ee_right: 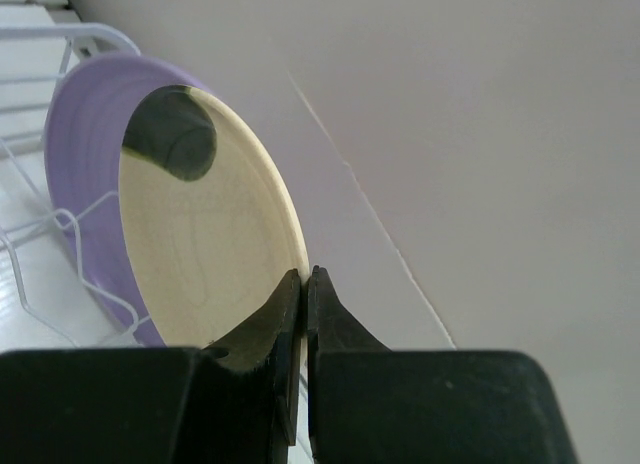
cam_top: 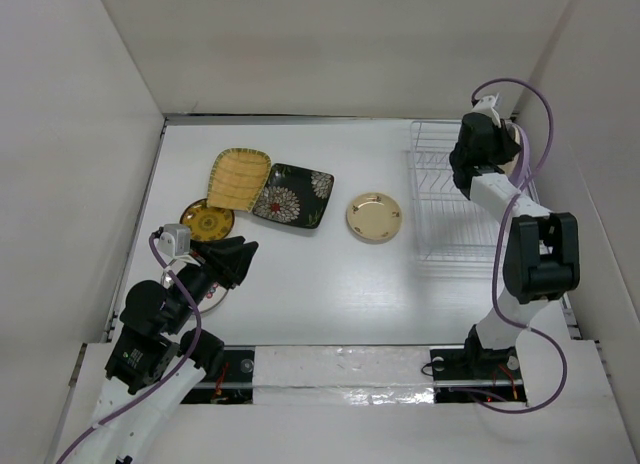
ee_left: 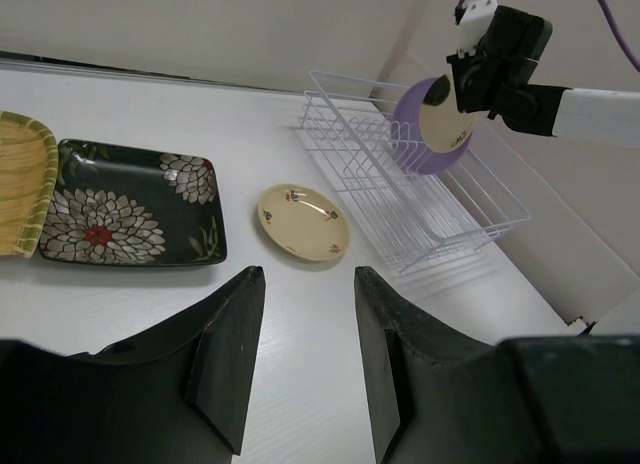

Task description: Load the plates into the dish rack

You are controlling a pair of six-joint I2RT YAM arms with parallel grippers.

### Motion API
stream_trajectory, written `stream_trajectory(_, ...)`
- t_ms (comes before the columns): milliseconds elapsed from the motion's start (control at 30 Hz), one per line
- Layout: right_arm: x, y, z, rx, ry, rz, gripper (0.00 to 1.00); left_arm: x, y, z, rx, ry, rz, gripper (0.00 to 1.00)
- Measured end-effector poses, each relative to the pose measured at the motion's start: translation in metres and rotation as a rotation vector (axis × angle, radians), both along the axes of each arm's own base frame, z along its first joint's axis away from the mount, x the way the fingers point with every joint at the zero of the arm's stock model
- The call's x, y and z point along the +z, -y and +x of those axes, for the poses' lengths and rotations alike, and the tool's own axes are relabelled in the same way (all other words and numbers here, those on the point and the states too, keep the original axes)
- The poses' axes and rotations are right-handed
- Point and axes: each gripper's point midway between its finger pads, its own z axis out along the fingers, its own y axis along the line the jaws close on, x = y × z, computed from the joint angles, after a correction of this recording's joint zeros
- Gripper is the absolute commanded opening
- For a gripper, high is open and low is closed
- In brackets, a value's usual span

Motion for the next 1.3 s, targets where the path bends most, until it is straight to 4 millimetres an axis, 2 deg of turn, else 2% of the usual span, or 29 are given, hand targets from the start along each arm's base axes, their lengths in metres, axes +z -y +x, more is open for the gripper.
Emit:
stream_trajectory(233,-0.015,-0.002,0.003,0.017,-0.014,0.02,0.0,0.0,0.0,0.0,0.003,0.0,0.0,0.38)
stream_trajectory(333,-0.027,-0.006,0.007,0.034,-0.007,0.057,0.11,0.0,0.0,0.0,0.003,0.0,0.0,0.38)
stream_trajectory(367,-0.031,-0.007,0.008,0.039,-0.006,0.073,0.19,0.0,0.0,0.0,0.003,0.0,0.0,0.38)
stream_trajectory(433,-0.042,-0.01,0.009,0.047,-0.004,0.108,0.25,0.0,0.0,0.0,0.003,0.0,0.0,0.38)
stream_trajectory(500,-0.052,-0.012,0.01,0.048,-0.004,0.137,0.36,0.0,0.0,0.0,0.003,0.0,0.0,0.38)
stream_trajectory(533,-0.056,-0.013,0.01,0.045,-0.001,0.152,0.37,0.0,0.0,0.0,0.003,0.0,0.0,0.38)
stream_trajectory(600,-0.062,-0.014,0.008,0.037,0.0,0.178,0.45,0.0,0.0,0.0,0.003,-0.001,0.0,0.38)
stream_trajectory(700,-0.06,-0.018,0.008,0.032,0.03,0.229,0.51,-0.001,0.0,0.001,0.003,-0.004,0.002,0.38)
stream_trajectory(767,-0.051,-0.025,0.009,0.042,0.069,0.274,0.49,-0.002,0.0,0.002,0.003,-0.009,0.005,0.38)
stream_trajectory(833,-0.034,-0.038,0.007,0.075,0.13,0.327,0.46,-0.003,0.001,0.003,0.005,-0.016,0.009,0.38)
stream_trajectory(867,-0.023,-0.05,0.005,0.105,0.166,0.355,0.32,-0.005,0.001,0.004,0.006,-0.021,0.011,0.37)
stream_trajectory(900,-0.01,-0.066,0.003,0.147,0.202,0.385,0.25,-0.006,0.002,0.005,0.008,-0.026,0.014,0.36)
stream_trajectory(933,-0.001,-0.081,0.002,0.185,0.229,0.409,0.08,-0.007,0.002,0.006,0.009,-0.031,0.016,0.33)
stream_trajectory(967,0.018,-0.112,0.0,0.269,0.277,0.452,0.0,-0.008,0.002,0.008,0.013,-0.037,0.019,0.31)
stream_trajectory(1033,0.038,-0.17,-0.007,0.419,0.331,0.538,0.0,-0.009,0.002,0.009,0.016,-0.043,0.021,0.25)
stream_trajectory(1100,0.045,-0.236,-0.019,0.581,0.341,0.638,0.0,-0.011,0.003,0.011,0.018,-0.053,0.024,0.14)
stream_trajectory(1167,0.034,-0.299,-0.035,0.724,0.306,0.737,0.0,-0.014,0.003,0.014,0.023,-0.066,0.032,0.01)
stream_trajectory(1233,0.011,-0.351,-0.054,0.827,0.237,0.819,0.0,-0.018,0.002,0.017,0.037,-0.079,0.041,0.0)
stream_trajectory(1300,-0.021,-0.407,-0.076,0.926,0.143,0.914,0.0,-0.021,-0.001,0.021,0.061,-0.092,0.048,0.0)
